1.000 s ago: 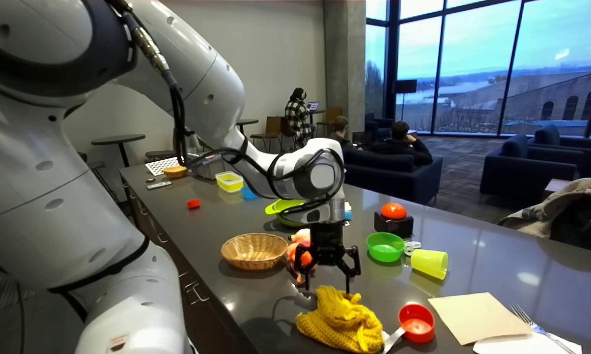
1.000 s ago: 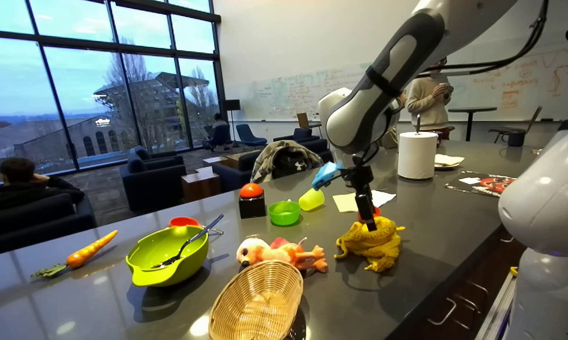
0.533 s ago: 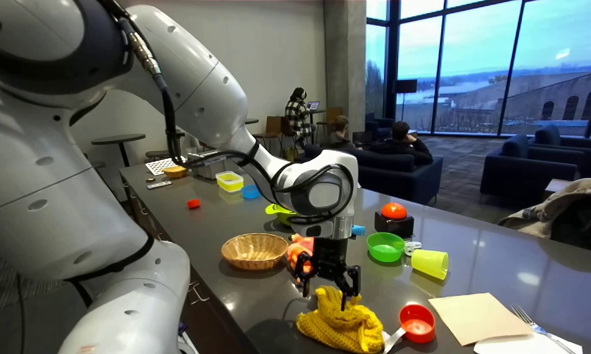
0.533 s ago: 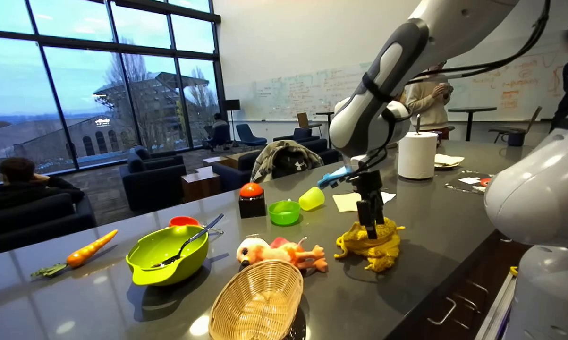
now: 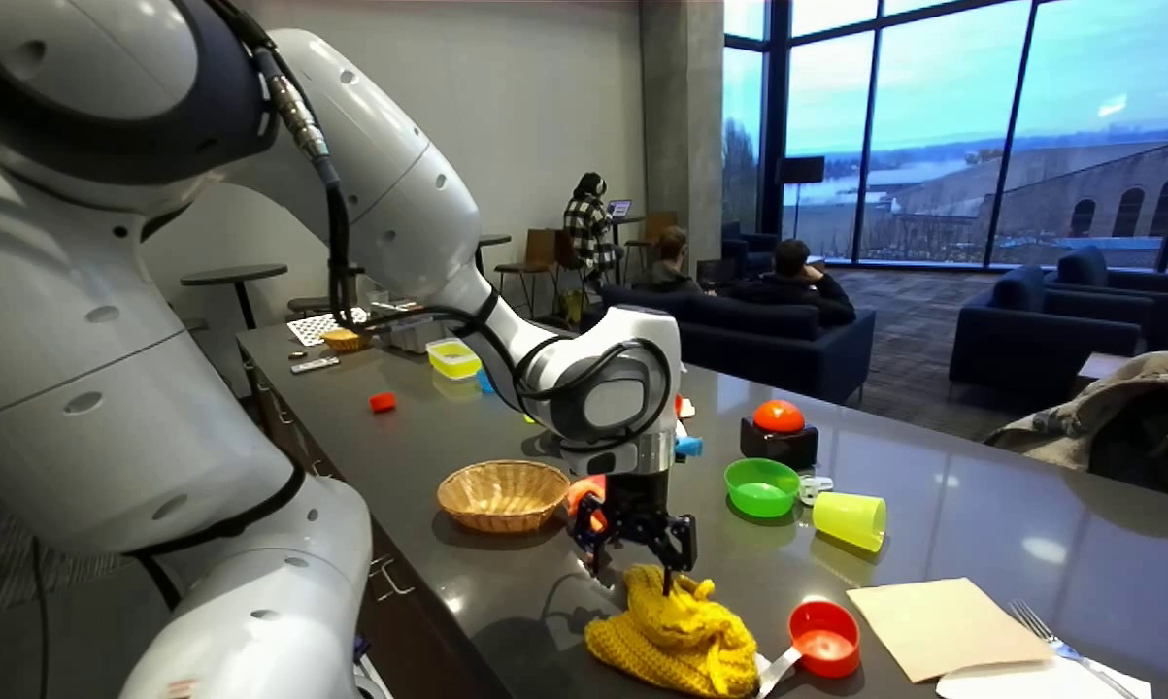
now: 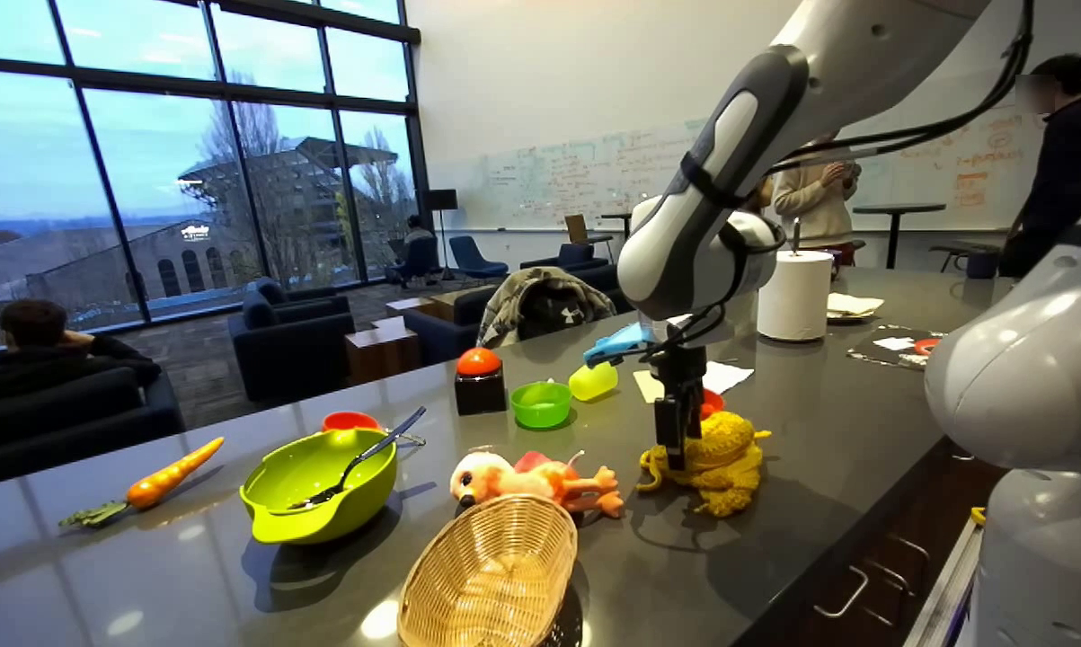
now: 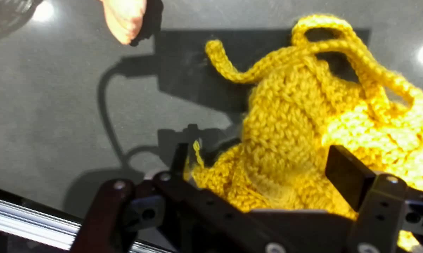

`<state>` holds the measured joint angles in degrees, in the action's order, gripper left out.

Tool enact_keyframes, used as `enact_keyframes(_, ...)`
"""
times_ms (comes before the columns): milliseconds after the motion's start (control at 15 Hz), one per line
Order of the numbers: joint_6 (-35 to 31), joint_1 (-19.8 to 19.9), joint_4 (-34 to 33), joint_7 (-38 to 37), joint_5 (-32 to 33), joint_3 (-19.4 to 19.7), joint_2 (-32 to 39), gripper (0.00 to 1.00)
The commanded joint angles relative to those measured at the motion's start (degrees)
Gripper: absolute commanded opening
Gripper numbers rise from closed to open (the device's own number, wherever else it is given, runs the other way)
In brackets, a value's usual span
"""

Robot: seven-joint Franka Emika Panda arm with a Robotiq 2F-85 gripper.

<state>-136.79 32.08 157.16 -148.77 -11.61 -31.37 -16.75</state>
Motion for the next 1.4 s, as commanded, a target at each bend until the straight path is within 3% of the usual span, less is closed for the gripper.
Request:
enact_keyframes(0,-5.47,0.13,2.16,-0.42,0.88,-0.94,1.67,1.0)
enact_keyframes(133,-7.06,1.19,2.9,-0.44,1.96,-1.68,2.54,1.0)
enact_keyframes(200,-7.0,2.85,1.76,-0.43,2.7,-2.72,3.58,0.75)
enact_keyframes(267,-7.66,2.72,1.85,-0.28,3.27,-2.53,4.04,0.74)
enact_keyframes(400,-8.55,3.16,1.78,-0.29,4.08,-2.82,4.47,0.61)
enact_keyframes(867,-13.81,1.9,1.78,-0.14,3.0,-1.81,6.91,0.05)
enact_keyframes(1000,-14.5,3.43,1.13,-0.23,4.3,-2.0,8.93,0.0)
enact_keyframes(1333,-14.42,10.16,-1.76,-0.19,9.52,-3.26,12.92,0.02)
